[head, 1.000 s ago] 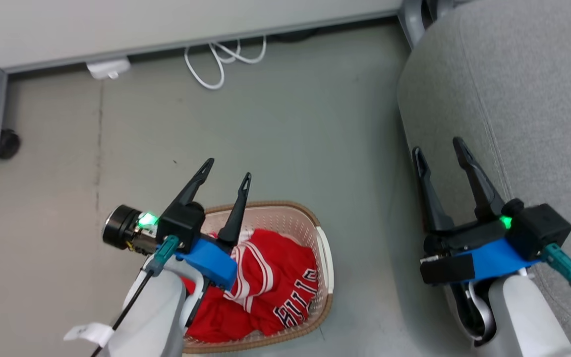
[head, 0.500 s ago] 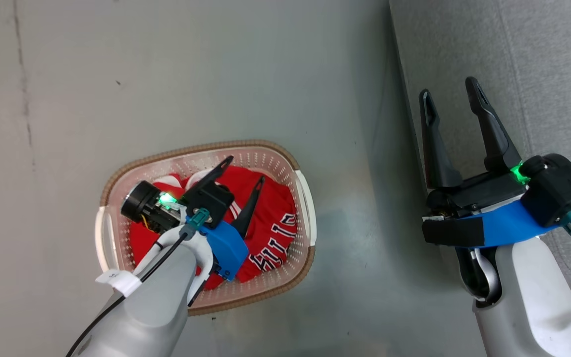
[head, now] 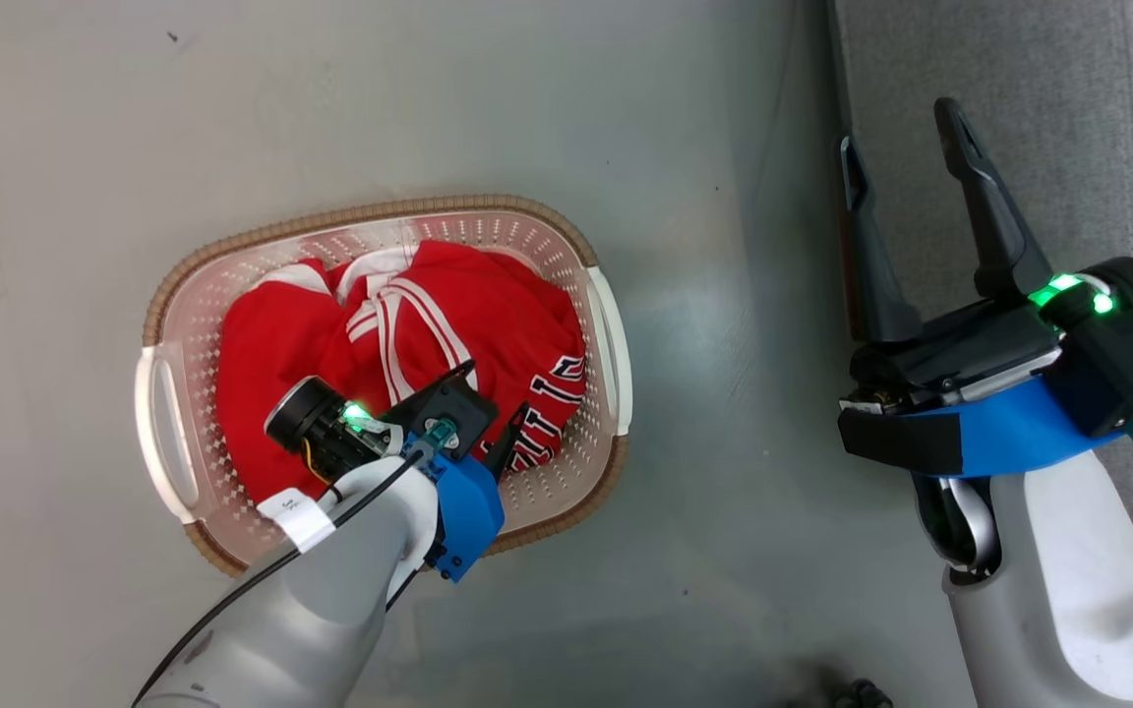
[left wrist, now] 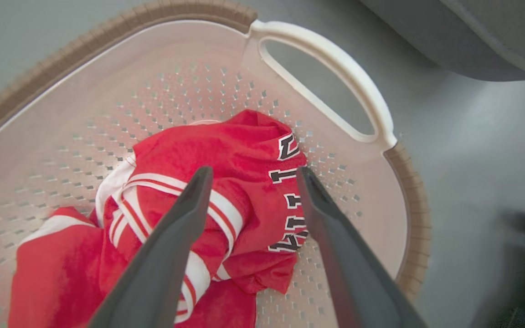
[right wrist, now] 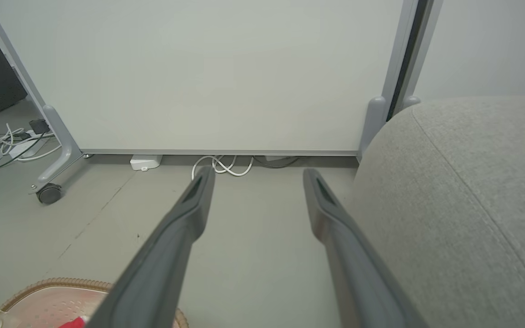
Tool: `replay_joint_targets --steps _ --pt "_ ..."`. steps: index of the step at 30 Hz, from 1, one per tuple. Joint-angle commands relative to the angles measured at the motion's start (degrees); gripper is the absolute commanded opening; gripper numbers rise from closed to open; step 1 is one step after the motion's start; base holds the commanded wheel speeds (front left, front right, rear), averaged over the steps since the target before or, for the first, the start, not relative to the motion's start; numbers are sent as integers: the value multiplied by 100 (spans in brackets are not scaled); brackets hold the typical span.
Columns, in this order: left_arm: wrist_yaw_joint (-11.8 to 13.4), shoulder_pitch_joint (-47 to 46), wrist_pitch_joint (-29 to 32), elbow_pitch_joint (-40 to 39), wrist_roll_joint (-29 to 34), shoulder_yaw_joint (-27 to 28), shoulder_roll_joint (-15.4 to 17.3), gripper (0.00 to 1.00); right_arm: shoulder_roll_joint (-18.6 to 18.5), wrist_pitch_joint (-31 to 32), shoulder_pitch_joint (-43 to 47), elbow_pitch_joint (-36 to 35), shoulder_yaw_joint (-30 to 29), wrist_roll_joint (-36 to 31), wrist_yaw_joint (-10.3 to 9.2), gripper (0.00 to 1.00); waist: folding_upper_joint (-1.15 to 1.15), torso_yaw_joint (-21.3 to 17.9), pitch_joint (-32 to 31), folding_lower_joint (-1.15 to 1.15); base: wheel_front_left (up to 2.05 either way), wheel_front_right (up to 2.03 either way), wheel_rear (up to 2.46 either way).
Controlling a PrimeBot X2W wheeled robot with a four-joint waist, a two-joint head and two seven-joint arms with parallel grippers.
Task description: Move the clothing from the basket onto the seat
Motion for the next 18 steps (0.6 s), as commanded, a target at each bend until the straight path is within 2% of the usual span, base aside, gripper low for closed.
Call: replay_joint_targets --steps 1,10,18 --pt "1 -137 30 60 -81 -75 -6 100 -15 -20 -97 -59 -9 -53 11 100 0 5 144 -1 0 0 0" --pt "0 -670 502 577 -686 -617 66 100 -27 -20 -240 -390 3 -180 11 100 0 -64 762 -1 0 0 0" --pt "0 -977 678 664 -1013 -980 135 100 -24 -20 -281 -772 76 -202 11 100 0 -110 1195 -1 0 0 0"
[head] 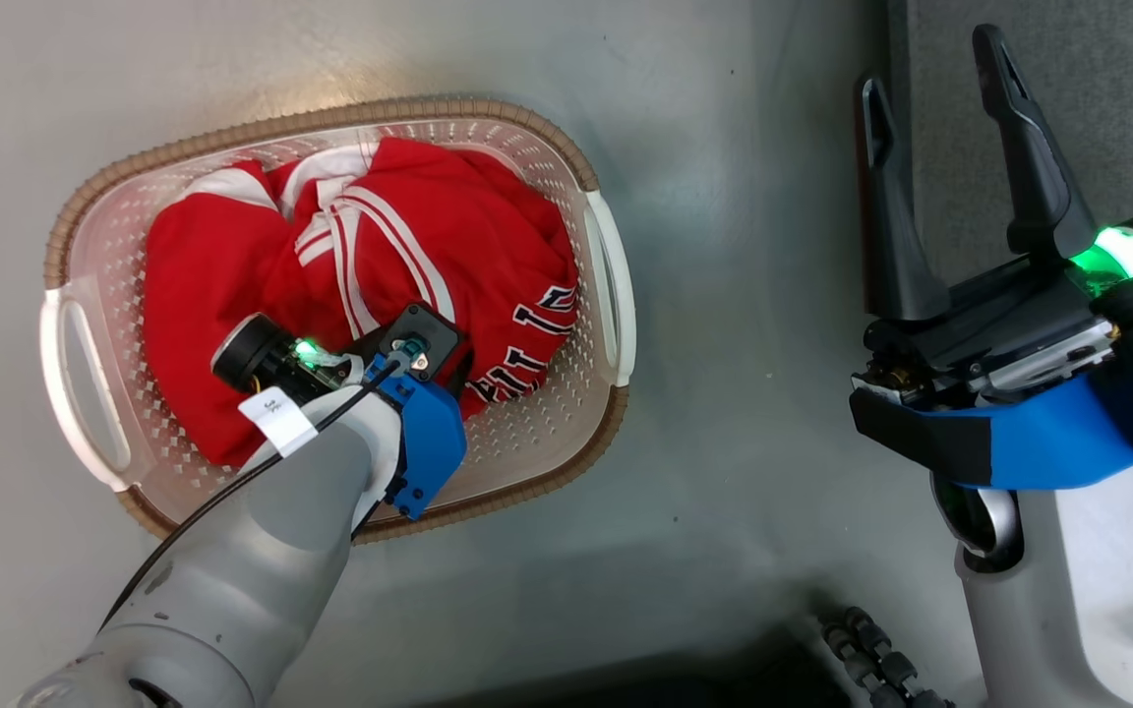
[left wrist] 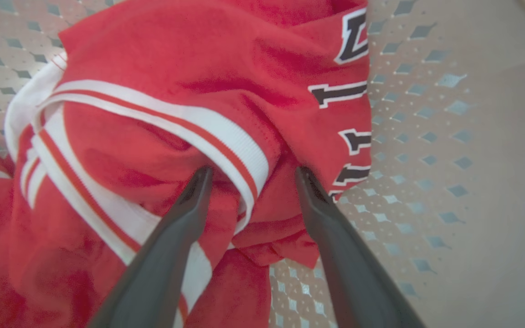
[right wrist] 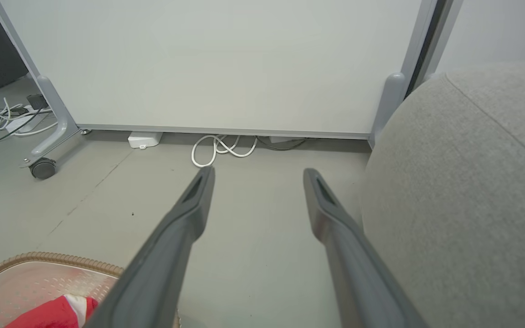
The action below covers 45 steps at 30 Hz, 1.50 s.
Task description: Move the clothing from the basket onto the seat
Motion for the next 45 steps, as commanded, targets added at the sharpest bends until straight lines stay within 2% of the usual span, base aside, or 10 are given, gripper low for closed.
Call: replay_joint_targets --steps 1,12,13,14,16,19,26,31,37,45 --pt "0 -132 32 3 -48 -61 47 100 -11 -20 -94 -67 12 -15 11 100 0 -23 110 -1 0 0 0" --pt "0 -435 163 -32 -448 -585 27 100 -8 -20 -25 -281 13 -27 11 100 0 -89 392 -1 0 0 0" --pt "-1 -453 197 -49 -463 -649 28 78 -9 -20 -24 -283 15 -31 11 100 0 -94 397 -1 0 0 0" --pt "0 -474 234 -57 -474 -717 35 41 -8 -20 -23 -291 17 -37 11 100 0 -97 400 -1 0 0 0" --pt "0 -478 291 -111 -510 -806 37 0 -7 -20 -27 -313 19 -47 11 100 0 -98 397 -1 0 0 0" --pt "0 -475 305 -192 -589 -906 49 0 -6 -20 -52 -327 11 -41 11 100 0 -83 378 -1 0 0 0" --pt "0 -424 -155 -396 -709 -1010 -28 0 -55 -20 -90 -247 15 -28 11 100 0 81 101 -1 0 0 0" --pt "0 -366 -565 -474 -834 -1028 -111 0 -88 -20 -73 -159 5 -1 11 100 0 225 -277 -1 0 0 0" --pt "0 -259 -728 -583 -937 -1025 -155 0 -130 -20 39 -42 -9 17 11 100 0 390 -735 -1 0 0 0" --pt "10 37 -750 -1331 -756 -343 8 0 -174 -21 236 155 -27 64 10 100 0 597 -1586 -1 0 0 0"
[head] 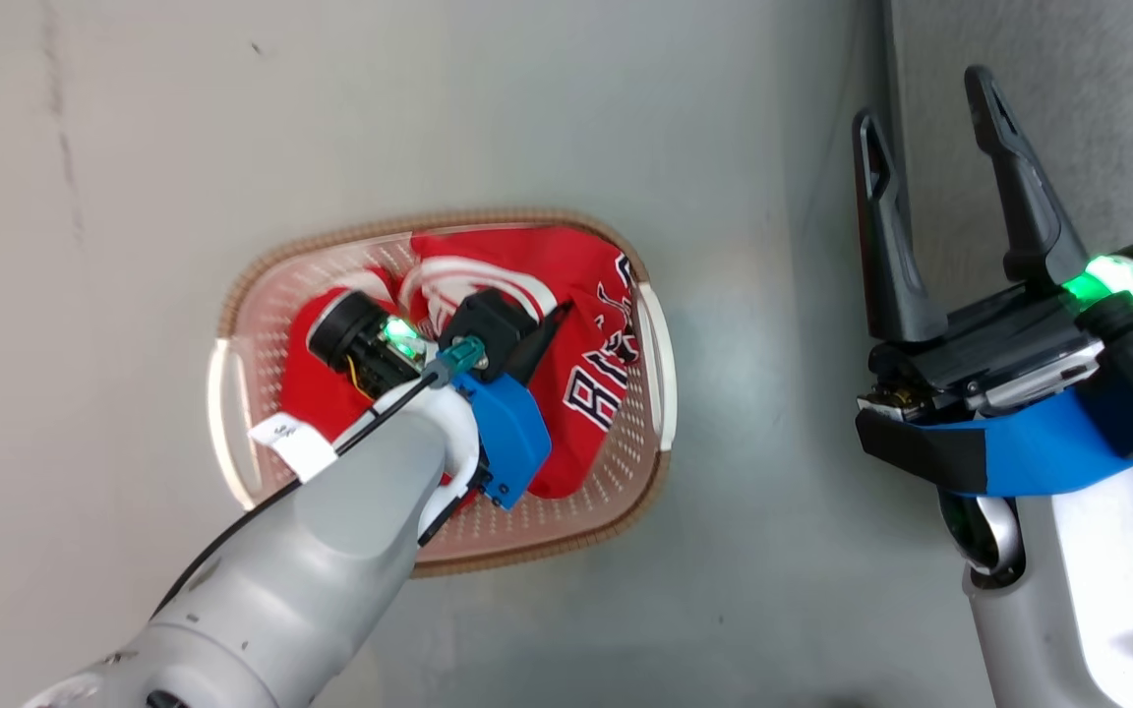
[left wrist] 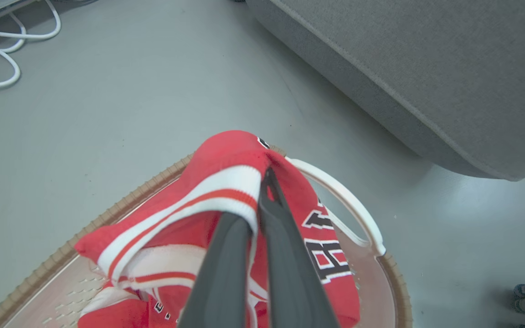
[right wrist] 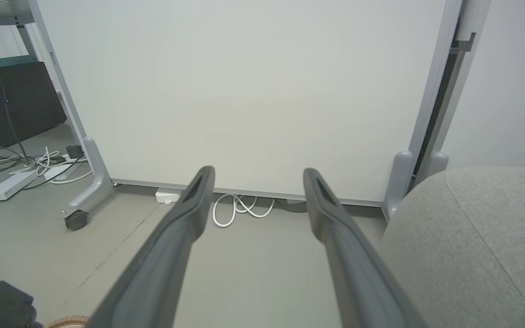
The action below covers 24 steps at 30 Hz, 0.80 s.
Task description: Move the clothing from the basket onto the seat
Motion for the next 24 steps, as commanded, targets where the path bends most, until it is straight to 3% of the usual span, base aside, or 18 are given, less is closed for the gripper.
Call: replay_joint_targets --steps 1,14,24 --pt "27 62 -27 -74 56 75 28 0 -36 -20 75 20 -8 20 5 100 0 128 -341 0 0 0 0" --pt "127 936 -29 -1358 912 1640 339 0 25 -20 548 319 -11 128 4 100 0 338 -1617 0 0 0 0" --pt "71 1111 -30 -2004 1453 2391 436 0 102 -20 977 470 -77 222 5 100 0 381 -2456 0 0 0 0"
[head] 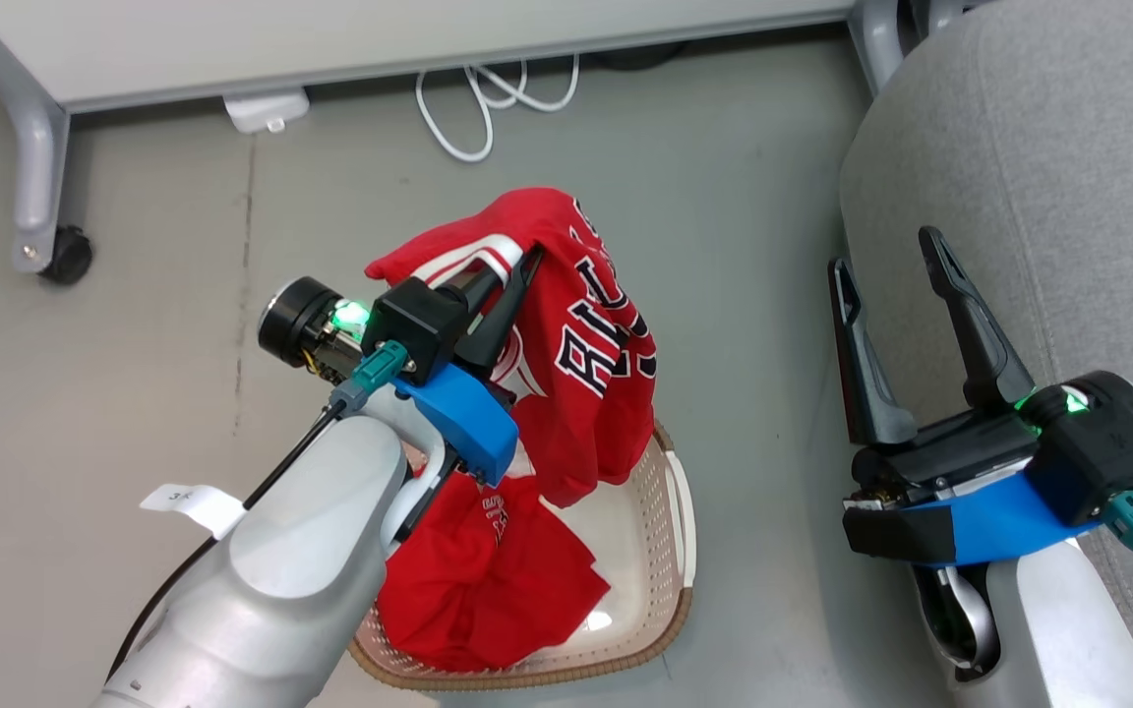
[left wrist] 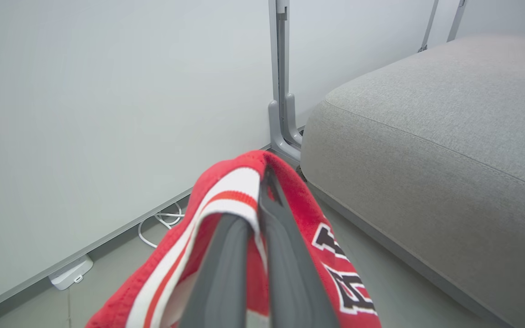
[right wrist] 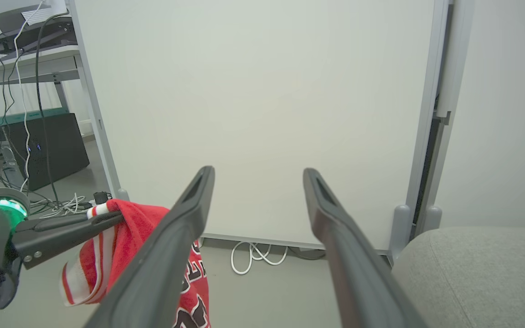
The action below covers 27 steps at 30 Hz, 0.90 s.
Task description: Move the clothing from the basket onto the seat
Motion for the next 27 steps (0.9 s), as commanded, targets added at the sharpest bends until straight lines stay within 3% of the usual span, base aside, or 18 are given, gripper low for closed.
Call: replay_joint_targets --steps 1,14,27 --pt "-24 22 -30 -73 52 69 14 0 21 -20 74 17 -27 34 4 100 0 27 -216 1 0 0 0" --pt "-81 -445 -30 -644 371 181 -8 0 57 -20 517 121 -113 104 4 100 0 188 -868 1 0 0 0" --pt "-102 -619 -30 -679 263 -17 -15 0 60 -20 640 137 -42 272 4 100 0 206 -1097 1 0 0 0"
